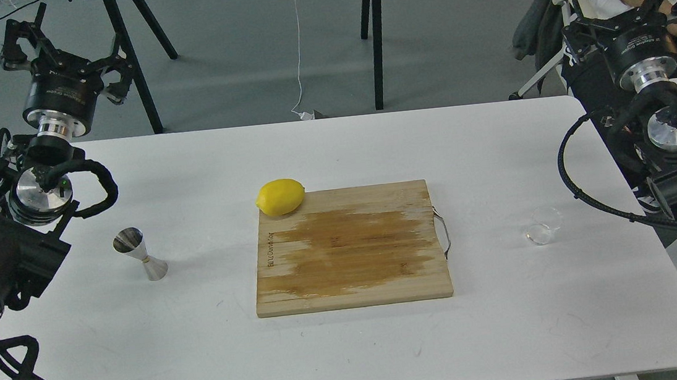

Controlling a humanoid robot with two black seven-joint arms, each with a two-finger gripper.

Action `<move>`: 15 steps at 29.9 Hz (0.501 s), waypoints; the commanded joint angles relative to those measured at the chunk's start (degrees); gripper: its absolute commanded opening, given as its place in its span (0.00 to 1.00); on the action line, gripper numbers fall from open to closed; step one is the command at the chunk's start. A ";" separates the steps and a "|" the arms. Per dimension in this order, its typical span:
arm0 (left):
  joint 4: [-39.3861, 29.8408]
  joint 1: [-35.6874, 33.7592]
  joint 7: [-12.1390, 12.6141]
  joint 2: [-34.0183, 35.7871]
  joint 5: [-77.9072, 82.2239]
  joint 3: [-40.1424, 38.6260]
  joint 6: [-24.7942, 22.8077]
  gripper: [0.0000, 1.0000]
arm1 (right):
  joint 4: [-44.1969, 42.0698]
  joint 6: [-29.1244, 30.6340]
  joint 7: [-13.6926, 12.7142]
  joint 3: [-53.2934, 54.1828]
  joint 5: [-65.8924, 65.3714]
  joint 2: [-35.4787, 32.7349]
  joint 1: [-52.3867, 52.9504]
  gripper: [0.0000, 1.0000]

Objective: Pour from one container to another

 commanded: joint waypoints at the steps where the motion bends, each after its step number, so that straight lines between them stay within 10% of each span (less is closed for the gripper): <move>1: 0.02 -0.08 -0.30 0.03 0.18 0.08 0.00 1.00 | 0.06 -0.01 0.04 0.05 -0.01 -0.06 -0.10 1.00; 9: -1.73 -0.17 0.40 2.30 0.35 1.75 0.00 1.00 | 0.06 -0.01 0.04 0.14 -0.01 -0.68 -1.42 1.00; 15: -15.51 -0.26 0.31 13.90 2.63 13.17 0.00 1.00 | 0.06 -0.01 0.21 0.32 -0.01 -2.08 -2.91 1.00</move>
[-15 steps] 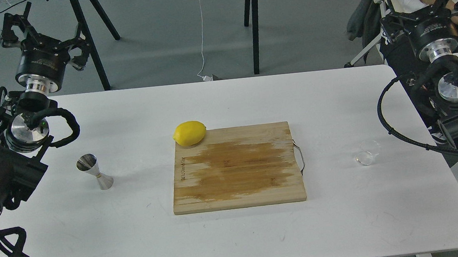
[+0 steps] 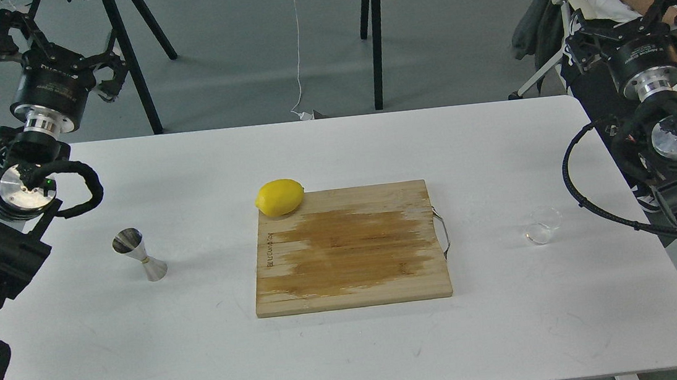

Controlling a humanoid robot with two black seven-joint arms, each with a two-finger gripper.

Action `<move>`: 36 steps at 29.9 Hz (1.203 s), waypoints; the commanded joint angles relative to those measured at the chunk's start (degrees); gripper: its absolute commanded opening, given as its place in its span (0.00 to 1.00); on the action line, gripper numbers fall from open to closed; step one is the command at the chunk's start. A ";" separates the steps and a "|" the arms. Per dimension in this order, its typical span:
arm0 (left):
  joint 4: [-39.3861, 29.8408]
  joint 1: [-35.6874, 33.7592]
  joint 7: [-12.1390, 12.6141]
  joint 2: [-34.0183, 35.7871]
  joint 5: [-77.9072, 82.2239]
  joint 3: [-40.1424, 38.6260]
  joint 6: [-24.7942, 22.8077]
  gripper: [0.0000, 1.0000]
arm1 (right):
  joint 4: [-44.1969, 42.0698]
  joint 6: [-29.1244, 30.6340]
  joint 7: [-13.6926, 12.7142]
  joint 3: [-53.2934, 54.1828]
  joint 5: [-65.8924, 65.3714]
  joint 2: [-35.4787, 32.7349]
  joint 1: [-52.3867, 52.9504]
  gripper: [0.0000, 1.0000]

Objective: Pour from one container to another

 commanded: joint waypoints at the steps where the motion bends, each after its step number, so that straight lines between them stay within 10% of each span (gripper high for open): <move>1: -10.49 -0.18 -0.29 6.88 3.24 5.24 0.00 1.00 | -0.03 -0.01 0.10 0.08 0.00 -0.95 -1.00 1.00; 8: -33.16 1.65 -0.38 15.49 35.99 7.00 18.40 1.00 | -0.20 -0.01 0.45 0.16 0.00 -2.18 -2.50 1.00; 14: -49.80 10.52 -0.47 24.38 55.00 8.59 23.25 1.00 | -0.38 -0.01 0.54 0.52 0.00 -2.53 -4.26 1.00; 28: -51.66 31.88 -7.85 34.31 76.81 10.17 37.40 0.95 | -0.47 -0.01 0.89 0.78 0.18 -2.44 -5.14 1.00; 36: -47.36 38.84 -5.66 33.01 94.91 14.12 51.89 0.94 | -0.64 -0.01 1.77 0.78 0.18 -2.44 -5.49 1.00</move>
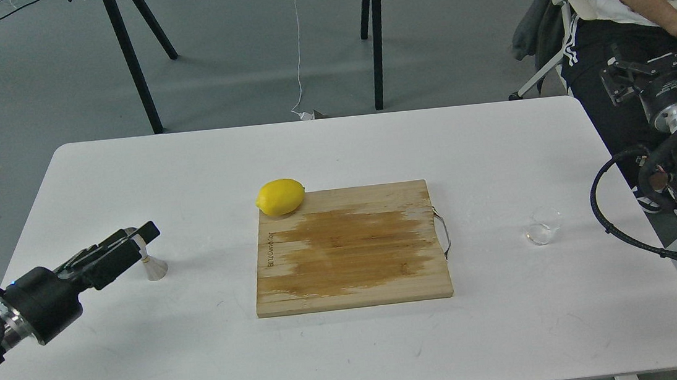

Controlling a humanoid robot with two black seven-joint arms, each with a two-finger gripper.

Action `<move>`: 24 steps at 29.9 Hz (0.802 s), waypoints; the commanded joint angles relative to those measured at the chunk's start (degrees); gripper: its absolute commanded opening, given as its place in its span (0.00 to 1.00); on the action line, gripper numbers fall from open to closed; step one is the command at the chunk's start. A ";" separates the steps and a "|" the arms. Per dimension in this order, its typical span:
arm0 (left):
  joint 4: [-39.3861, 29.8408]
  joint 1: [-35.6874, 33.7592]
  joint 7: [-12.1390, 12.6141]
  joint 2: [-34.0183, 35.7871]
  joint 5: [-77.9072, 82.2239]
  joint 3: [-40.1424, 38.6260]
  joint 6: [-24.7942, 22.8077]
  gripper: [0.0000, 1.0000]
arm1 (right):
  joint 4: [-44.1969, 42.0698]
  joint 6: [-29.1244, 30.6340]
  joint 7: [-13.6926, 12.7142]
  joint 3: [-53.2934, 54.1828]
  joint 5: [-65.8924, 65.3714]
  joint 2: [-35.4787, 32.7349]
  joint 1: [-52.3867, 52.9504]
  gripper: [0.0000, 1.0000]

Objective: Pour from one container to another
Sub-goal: 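Reach the left gripper to the metal jigger and grasp it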

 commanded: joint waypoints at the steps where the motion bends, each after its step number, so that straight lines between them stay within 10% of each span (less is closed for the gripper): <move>1: 4.29 1.39 2.17 -2.15 6.97 2.33 6.10 0.94 | 0.00 0.00 0.03 0.00 0.00 0.11 -0.08 1.00; 15: 44.54 -4.93 2.09 -23.16 30.28 2.69 9.07 0.87 | -0.26 0.00 0.03 0.09 0.00 -0.06 -1.14 1.00; 24: 47.63 -9.15 2.44 -28.09 30.02 2.61 9.07 0.82 | -0.26 0.00 0.03 0.00 -0.09 -0.06 -1.14 1.00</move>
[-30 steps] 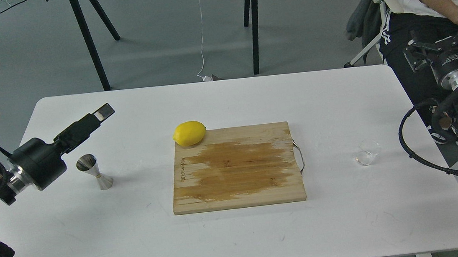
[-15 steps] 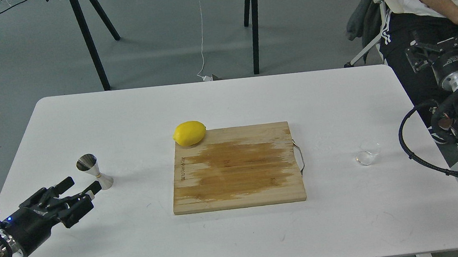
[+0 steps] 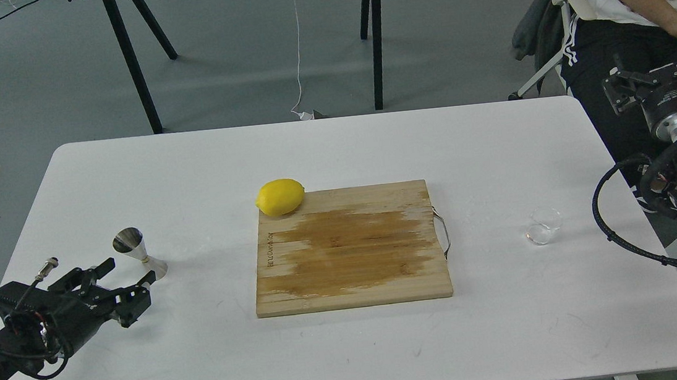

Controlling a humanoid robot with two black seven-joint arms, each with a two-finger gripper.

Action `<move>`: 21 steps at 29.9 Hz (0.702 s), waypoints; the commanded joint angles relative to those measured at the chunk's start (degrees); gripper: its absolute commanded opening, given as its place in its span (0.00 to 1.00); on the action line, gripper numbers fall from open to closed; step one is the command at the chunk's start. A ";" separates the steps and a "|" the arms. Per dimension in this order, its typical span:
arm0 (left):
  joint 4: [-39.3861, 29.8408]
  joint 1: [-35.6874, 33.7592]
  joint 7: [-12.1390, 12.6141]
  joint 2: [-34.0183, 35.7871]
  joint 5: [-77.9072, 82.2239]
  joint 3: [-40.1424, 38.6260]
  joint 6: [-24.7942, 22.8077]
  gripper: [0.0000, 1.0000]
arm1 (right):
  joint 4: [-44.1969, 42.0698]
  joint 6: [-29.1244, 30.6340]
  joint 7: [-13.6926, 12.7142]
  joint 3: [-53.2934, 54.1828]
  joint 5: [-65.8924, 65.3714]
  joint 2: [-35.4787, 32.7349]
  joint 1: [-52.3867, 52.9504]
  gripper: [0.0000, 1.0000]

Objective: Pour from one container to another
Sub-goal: 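Reach the left gripper to the metal jigger and grasp it, then lift the jigger with the left gripper and carry it over the board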

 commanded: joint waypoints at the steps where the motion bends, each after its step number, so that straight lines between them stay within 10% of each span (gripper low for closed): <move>1: 0.20 -0.23 0.18 -0.38 -0.71 -0.52 -0.01 0.77 | 0.00 0.00 0.00 -0.05 -0.09 0.00 0.00 1.00; 9: 2.93 -1.02 0.35 -3.28 -1.24 -0.52 -0.01 0.47 | -0.69 0.00 0.00 -0.05 -0.09 0.00 -0.09 1.00; 21: 3.01 -1.20 0.62 -4.69 -1.15 -0.26 -0.01 0.33 | -1.40 0.00 0.00 -0.22 -0.18 -1.67 0.18 1.00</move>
